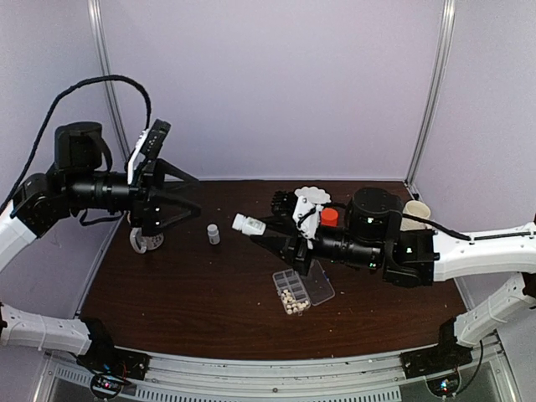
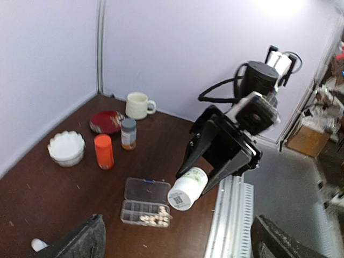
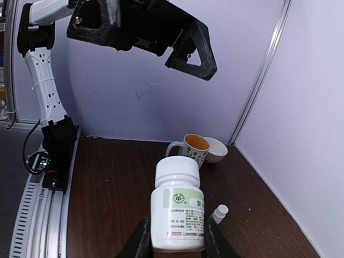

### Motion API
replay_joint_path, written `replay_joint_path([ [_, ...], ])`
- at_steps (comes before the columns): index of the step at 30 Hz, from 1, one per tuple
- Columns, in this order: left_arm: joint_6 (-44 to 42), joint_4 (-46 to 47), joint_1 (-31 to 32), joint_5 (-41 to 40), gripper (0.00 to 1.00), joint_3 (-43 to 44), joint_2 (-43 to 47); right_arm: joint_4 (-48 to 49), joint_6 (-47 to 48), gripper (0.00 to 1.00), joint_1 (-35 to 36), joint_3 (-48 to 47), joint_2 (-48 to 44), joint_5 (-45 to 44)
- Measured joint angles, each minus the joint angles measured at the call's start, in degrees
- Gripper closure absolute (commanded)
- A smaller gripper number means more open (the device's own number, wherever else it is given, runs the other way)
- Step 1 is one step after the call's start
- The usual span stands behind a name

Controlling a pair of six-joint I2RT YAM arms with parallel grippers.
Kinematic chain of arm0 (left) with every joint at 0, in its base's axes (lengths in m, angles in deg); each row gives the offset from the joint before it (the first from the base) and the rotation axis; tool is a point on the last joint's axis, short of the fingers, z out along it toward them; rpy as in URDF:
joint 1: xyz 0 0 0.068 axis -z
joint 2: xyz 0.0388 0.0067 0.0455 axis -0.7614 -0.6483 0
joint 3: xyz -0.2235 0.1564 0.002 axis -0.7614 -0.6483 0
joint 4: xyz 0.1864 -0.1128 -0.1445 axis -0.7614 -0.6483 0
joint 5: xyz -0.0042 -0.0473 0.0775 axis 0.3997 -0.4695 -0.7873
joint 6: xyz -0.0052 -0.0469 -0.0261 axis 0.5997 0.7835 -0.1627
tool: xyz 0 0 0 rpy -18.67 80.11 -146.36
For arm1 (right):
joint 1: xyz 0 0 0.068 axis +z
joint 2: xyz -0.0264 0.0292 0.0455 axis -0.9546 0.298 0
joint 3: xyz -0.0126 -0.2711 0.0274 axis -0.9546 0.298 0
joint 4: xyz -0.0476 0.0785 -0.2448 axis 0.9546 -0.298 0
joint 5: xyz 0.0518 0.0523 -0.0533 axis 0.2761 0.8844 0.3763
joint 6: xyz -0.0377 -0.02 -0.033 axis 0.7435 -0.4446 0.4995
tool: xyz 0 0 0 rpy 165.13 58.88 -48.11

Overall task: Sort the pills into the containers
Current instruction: Unscrew the lid of the pill bottle from the pill bottle.

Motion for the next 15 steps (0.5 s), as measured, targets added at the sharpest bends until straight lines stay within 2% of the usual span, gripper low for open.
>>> replay_joint_path([
  [5,-22.36,9.60,0.00,2.47,0.03,-10.49,9.20,-3.54,-7.76,0.85,-2.12,-1.57,0.00,9.11],
  [9,-40.15,11.13,0.07,7.56,0.07,-13.05,10.45,-4.13,-11.89,0.85,-2.40,-2.49,0.00,13.53],
  [13,-52.89,11.04,1.16,9.40,0.22,-13.05,8.50,-3.80,-14.69,0.84,-2.40,-2.49,-0.02,16.35],
  [15,-57.86,10.51,2.23,9.46,0.25,-13.05,7.28,-3.76,-15.47,0.84,-2.43,-2.51,-0.02,17.42],
])
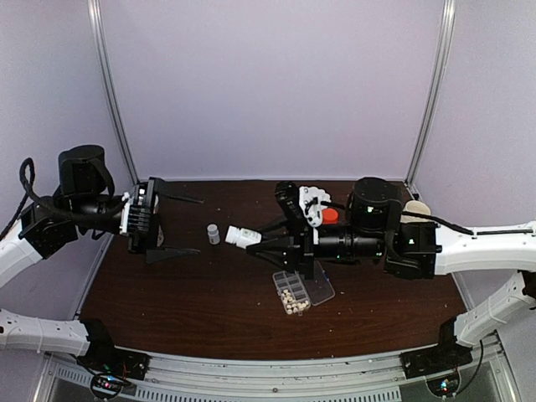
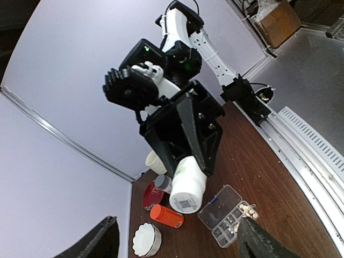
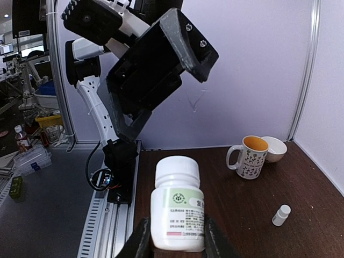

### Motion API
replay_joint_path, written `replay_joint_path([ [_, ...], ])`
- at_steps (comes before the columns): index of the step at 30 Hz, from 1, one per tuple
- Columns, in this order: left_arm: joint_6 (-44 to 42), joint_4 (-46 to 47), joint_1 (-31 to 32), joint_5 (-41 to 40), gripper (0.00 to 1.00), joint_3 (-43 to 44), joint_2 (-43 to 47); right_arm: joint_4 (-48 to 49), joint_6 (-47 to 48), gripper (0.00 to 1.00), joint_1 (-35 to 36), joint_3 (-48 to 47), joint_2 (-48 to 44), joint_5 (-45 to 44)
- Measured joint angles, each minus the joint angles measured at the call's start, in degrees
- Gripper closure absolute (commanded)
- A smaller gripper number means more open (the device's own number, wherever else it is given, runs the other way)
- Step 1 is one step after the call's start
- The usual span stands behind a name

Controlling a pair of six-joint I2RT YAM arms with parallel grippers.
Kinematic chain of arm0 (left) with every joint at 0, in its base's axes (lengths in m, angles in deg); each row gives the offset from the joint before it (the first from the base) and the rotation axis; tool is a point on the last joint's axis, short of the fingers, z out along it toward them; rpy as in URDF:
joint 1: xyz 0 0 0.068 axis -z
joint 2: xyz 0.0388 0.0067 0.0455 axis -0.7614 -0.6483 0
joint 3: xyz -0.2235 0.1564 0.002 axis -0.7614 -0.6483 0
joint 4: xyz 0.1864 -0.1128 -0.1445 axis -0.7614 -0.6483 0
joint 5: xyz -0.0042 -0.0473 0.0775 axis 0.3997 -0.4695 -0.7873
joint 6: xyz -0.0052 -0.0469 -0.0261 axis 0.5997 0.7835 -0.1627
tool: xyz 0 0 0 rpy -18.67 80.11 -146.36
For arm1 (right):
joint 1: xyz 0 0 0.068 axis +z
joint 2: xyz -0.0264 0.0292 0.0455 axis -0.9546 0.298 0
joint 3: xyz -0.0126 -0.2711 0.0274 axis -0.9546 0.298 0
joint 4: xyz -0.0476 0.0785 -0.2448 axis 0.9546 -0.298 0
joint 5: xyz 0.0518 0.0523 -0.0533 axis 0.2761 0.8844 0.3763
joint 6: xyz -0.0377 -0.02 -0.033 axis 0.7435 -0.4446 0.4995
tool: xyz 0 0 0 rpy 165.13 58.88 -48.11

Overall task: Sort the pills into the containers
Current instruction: Unscrew the lid of the pill bottle from the pill bottle.

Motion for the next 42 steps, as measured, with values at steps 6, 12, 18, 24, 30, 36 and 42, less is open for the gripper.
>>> replay_joint_path([
  [6,-7.10,-1.27,0.79,0.02,0.28,0.00,-0.87,0.39,-1.51,0.84,-0.02,-1.53,1.33,2.78],
  [12,-10.40,-2.38,1.38,-0.22,0.37,-0.02,-0.59,1.01,-1.79,0.84,-0.02,-4.15,4.04,5.05],
  [18,-11.98,-2.80,2.03,-1.16,0.40,-0.02,-0.68,1.16,-2.45,0.84,-0.02,-6.60,6.32,6.40],
  [24,-12.81,-2.86,2.08,-1.49,0.53,-0.02,-1.09,1.09,-3.26,0.84,-0.02,-7.58,7.50,6.88],
  [30,-13.09,-2.93,2.14,-1.51,0.57,-0.02,-1.86,1.11,-3.89,0.84,-0.02,-7.69,7.58,7.08],
  [36,-13.09,-2.97,2.14,-1.53,0.57,-0.02,-2.03,1.05,-4.22,0.85,-0.02,-8.70,8.22,7.52],
  [42,-13.03,-3.15,2.14,-1.51,0.71,-0.02,-2.03,1.05,-4.31,0.85,-0.02,-8.85,8.90,7.96],
])
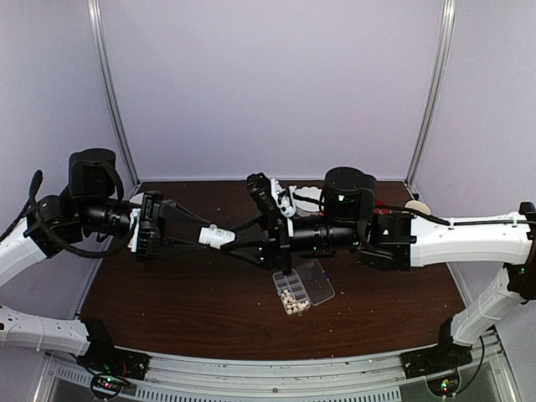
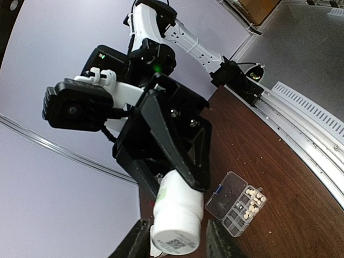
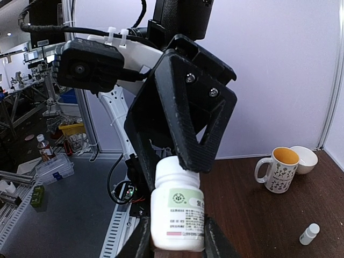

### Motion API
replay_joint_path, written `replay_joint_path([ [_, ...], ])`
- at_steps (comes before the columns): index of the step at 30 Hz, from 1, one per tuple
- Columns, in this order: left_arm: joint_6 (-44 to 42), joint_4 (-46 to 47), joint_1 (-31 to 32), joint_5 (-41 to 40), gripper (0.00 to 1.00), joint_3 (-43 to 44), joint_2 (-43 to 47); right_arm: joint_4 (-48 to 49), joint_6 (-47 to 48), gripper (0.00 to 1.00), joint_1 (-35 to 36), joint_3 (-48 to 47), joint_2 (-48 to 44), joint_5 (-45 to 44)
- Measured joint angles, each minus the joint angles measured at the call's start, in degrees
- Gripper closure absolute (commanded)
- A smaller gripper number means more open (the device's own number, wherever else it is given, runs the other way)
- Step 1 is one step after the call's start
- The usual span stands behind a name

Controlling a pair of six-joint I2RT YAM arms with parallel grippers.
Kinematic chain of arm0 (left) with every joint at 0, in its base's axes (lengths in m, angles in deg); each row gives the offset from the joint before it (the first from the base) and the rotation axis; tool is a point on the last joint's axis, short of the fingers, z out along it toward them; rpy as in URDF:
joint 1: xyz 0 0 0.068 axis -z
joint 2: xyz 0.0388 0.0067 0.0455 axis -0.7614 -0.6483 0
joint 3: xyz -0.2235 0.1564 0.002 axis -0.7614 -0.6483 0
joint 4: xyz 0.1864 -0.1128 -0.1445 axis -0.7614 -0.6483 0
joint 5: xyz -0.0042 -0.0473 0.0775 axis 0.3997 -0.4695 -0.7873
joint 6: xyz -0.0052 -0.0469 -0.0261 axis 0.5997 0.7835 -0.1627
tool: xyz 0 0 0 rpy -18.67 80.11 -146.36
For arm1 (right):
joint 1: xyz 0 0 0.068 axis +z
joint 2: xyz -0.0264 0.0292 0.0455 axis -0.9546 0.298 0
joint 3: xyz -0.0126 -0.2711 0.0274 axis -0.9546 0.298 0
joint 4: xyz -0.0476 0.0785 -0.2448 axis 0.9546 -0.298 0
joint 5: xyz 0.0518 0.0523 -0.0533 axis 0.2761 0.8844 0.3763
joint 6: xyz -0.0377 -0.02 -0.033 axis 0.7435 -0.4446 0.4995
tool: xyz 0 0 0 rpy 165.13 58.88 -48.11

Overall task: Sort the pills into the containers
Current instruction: Unscrew the lid of the pill bottle from the pill bottle, then pick up the lid of the pill bottle from the pill bottle.

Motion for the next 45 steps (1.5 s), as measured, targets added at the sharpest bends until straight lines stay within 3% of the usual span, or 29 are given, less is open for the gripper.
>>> replay_joint_path([
  [4,0.20,-0.11,0.00,-0.02,0.84,0.00,0.02,-0.44,0.00,0.85,0.00,-0.33,0.24,0.15],
  [11,1.49,-0.44,0.00,-0.09,0.95,0.11,-0.04,-1.49,1.14,0.85,0.00,-0.61,0.24,-0.15],
  [16,7.08,-1.79,0.02,-0.44,1.00,1.92,-0.94,-4.57,7.89,0.86,0.61,-1.95,-0.42,-3.10],
  [26,36.68,-4.17,2.23,-2.49,1.00,12.81,-7.96,-0.92,24.55,0.89,3.58,2.27,-7.32,-16.94],
  [33,57.79,-12.68,2.40,-5.27,1.00,22.97,-15.56,6.36,30.97,0.89,5.18,7.26,-8.66,-27.93],
  [39,65.44,-13.18,2.78,-5.68,1.00,24.61,-16.92,10.99,32.15,0.89,5.95,10.03,-9.29,-30.93],
  [45,66.47,-13.14,4.39,-7.58,1.00,24.59,-17.33,14.75,31.04,0.90,6.40,14.08,-10.86,-31.43],
])
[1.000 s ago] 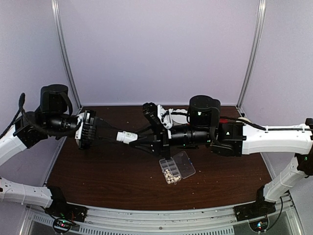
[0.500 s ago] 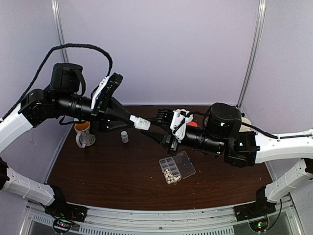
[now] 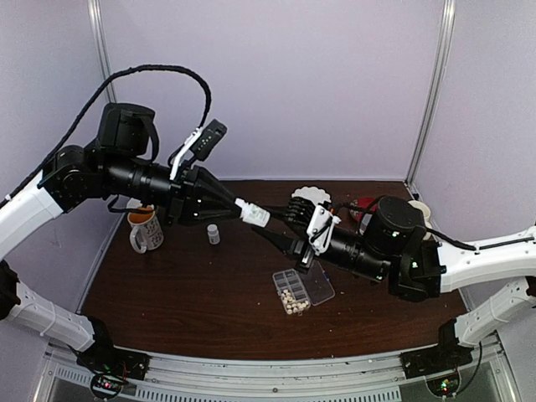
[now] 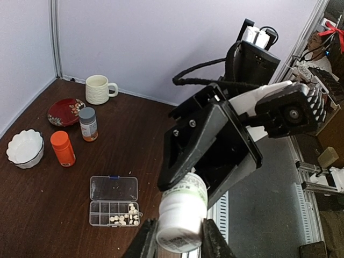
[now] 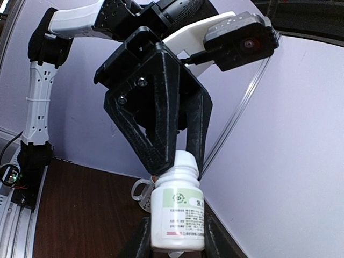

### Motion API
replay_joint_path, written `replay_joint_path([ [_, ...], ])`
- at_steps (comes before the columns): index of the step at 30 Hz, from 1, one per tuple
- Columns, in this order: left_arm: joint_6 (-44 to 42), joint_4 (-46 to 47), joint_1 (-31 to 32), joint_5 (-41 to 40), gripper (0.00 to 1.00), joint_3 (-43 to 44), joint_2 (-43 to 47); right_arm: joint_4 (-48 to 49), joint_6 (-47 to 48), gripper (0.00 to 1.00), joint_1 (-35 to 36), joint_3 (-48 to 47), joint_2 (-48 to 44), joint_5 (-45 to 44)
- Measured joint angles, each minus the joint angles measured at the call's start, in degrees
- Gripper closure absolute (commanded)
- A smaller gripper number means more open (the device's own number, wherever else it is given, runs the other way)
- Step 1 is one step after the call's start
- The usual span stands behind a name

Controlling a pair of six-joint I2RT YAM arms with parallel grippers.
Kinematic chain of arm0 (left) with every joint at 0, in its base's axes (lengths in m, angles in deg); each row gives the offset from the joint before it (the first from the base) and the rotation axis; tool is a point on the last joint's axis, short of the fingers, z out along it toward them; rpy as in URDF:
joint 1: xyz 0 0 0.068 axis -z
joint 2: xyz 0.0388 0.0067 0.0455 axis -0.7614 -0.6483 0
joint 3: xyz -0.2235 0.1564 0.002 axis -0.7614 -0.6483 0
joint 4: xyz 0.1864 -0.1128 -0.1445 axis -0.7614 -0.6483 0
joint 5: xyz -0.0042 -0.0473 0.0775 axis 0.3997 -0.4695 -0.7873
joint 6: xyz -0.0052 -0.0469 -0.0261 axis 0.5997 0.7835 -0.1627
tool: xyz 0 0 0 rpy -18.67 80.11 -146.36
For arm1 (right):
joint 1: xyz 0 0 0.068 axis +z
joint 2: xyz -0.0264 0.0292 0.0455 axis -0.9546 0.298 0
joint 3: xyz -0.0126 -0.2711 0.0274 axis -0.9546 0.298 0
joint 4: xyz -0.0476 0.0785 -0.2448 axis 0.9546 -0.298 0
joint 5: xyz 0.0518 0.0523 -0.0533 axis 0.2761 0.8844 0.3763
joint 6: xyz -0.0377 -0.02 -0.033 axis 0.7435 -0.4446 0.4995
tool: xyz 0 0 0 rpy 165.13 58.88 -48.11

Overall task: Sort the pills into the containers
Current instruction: Pick up the lid of the pill bottle from the pill bottle.

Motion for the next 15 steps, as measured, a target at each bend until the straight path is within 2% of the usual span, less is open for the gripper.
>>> replay_joint_path([
  [2,-0.70,-0.17,0.42,-1.70,1.00,-0.11,0.07,0.59,-0.87,0.90,0.11,1.29,-0.74,-0.79],
  [7,-2.14,-0.52,-3.15,-10.38,1.00,-0.13,6.05,-2.47,-3.82,0.90,-1.05,8.33,-5.73,-7.13],
  [15,-2.36,-0.61,-3.08,-13.81,1.00,0.33,5.40,-1.81,-7.37,0.94,-1.18,14.47,-7.37,-10.32],
])
